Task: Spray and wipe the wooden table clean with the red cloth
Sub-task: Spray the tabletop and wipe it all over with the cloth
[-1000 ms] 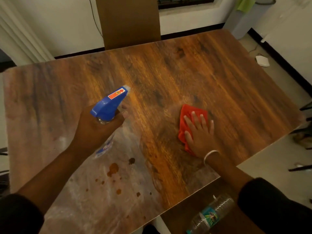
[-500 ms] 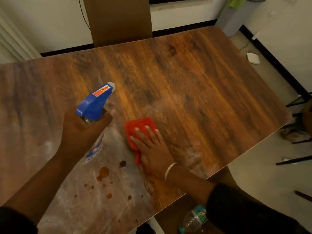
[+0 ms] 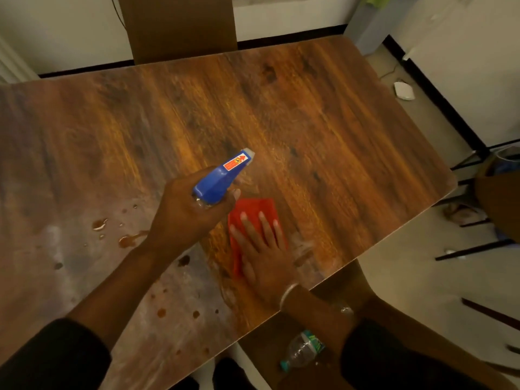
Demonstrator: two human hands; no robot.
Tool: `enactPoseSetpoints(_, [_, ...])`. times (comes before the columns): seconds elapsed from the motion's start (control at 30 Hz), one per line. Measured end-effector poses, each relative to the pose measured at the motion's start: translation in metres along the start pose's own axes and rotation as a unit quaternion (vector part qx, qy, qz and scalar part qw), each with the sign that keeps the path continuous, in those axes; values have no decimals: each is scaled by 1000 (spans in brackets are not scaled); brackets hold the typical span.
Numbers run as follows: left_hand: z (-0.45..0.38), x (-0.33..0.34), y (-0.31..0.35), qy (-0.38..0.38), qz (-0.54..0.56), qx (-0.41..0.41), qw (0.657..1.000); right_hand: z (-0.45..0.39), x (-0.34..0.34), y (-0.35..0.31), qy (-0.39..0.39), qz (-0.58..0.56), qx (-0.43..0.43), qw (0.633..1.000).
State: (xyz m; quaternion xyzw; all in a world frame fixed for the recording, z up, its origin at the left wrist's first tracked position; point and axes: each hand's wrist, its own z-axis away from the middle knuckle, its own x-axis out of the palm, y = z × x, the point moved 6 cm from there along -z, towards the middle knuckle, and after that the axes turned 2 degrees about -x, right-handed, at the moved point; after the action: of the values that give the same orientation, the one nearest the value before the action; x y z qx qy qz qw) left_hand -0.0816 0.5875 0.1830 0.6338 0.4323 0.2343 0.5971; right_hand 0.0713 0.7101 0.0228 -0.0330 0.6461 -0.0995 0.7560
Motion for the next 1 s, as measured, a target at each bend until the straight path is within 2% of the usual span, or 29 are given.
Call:
enactPoseSetpoints(0.07, [2, -1, 1, 14, -13, 1, 1000, 53, 9, 8, -14, 9, -12, 1000])
enactPoseSetpoints(0.13, [3, -4, -1, 20, -5, -13, 1000, 78, 2, 45, -28, 5, 21, 999])
enactPoseSetpoints(0.23, [6, -6, -1, 5, -2, -21, 1000, 62, -21, 113, -15, -16, 175, 984])
enactPoseSetpoints(0.3, [9, -6, 0, -7, 5, -26, 1000, 35, -29, 127, 18, -34, 282, 959])
enactPoseSetpoints(0.33, [10, -6, 0, -5, 1, -28, 1000, 21, -28, 118, 28, -36, 306, 951])
enactPoseSetpoints(0.4, [12, -5, 2, 0, -8, -12, 1000, 3, -19, 81, 41, -40, 272, 961])
enactPoseSetpoints(0.53, [13, -9, -1, 3, -17, -14, 1000, 43, 13, -3, 43, -12, 95, 994])
enactPoseSetpoints(0.63, [14, -19, -4, 23, 5, -20, 1000, 99, 23, 10, 11, -9, 49, 999])
enactPoseSetpoints(0.73, [17, -26, 2, 13, -4, -7, 1000, 106, 6, 78, -17, -7, 91, 996])
enactPoseSetpoints(0.83, [26, -37, 3, 12, -12, -14, 1000, 75, -17, 128, -7, -35, 229, 973])
enactPoseSetpoints(0.9, [32, -45, 2, 19, -16, -23, 999, 52, -21, 114, 14, -29, 281, 959])
enactPoseSetpoints(1.0, [42, -55, 2, 44, -25, -40, 998, 29, -7, 40, 21, -20, 213, 977])
